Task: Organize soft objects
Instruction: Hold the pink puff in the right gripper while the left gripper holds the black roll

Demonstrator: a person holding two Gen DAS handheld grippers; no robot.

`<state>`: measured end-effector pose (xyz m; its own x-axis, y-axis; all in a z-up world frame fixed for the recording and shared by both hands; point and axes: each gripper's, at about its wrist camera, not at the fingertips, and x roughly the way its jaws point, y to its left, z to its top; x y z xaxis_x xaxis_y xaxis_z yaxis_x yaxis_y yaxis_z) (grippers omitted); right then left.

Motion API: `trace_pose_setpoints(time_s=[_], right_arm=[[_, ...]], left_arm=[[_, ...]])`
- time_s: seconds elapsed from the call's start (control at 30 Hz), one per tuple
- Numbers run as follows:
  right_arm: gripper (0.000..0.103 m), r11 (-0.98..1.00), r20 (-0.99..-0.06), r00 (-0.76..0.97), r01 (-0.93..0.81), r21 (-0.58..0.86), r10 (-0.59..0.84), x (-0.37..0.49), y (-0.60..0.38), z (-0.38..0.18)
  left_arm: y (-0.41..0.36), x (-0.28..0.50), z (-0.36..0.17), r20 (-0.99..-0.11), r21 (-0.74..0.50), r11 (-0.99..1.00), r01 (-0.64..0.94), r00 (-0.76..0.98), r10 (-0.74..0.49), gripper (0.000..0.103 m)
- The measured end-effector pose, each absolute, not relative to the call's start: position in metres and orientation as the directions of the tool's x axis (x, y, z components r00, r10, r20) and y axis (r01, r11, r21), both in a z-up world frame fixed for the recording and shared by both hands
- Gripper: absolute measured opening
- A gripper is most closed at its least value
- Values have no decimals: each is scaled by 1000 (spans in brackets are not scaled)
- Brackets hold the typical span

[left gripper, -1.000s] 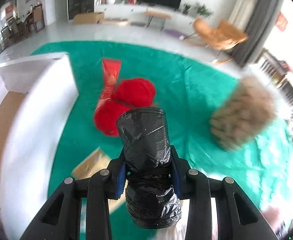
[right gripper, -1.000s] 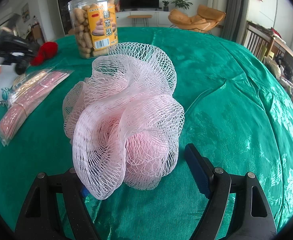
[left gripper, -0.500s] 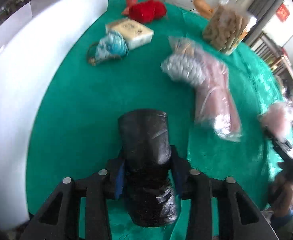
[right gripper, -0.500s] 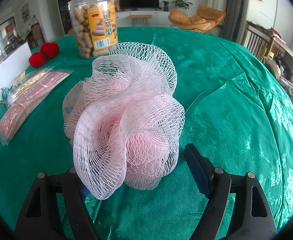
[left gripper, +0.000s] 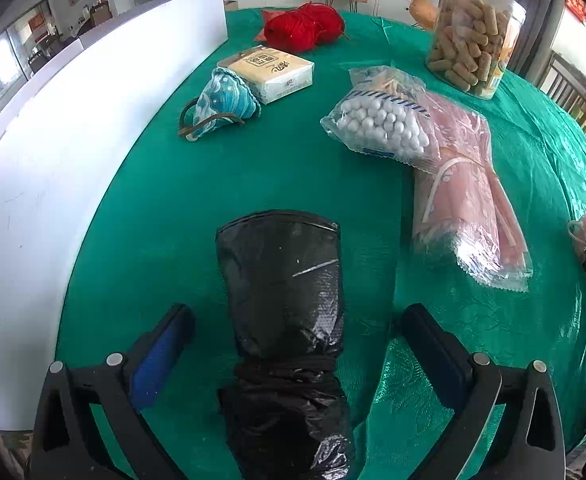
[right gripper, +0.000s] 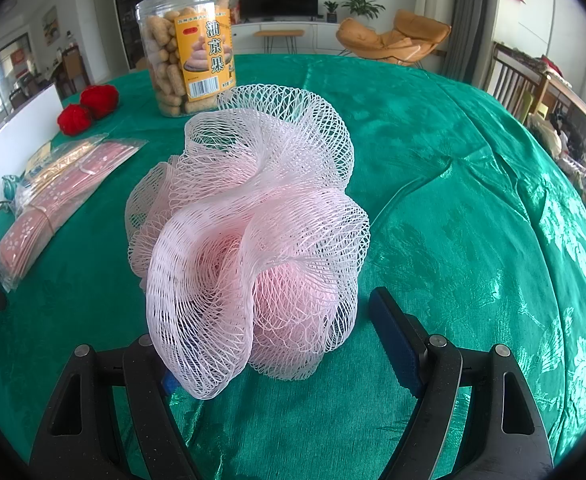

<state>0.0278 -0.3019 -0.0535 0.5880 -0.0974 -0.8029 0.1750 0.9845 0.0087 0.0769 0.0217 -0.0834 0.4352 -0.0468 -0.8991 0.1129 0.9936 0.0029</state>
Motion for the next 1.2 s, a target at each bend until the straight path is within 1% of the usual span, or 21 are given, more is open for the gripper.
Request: trace_pose_setpoints(time_s=[1.2], right_arm=[[83, 984, -803, 587, 179, 6, -102, 30, -300, -53]], left_arm=[[21, 77, -85, -896, 4, 993, 114, 442, -48, 103]])
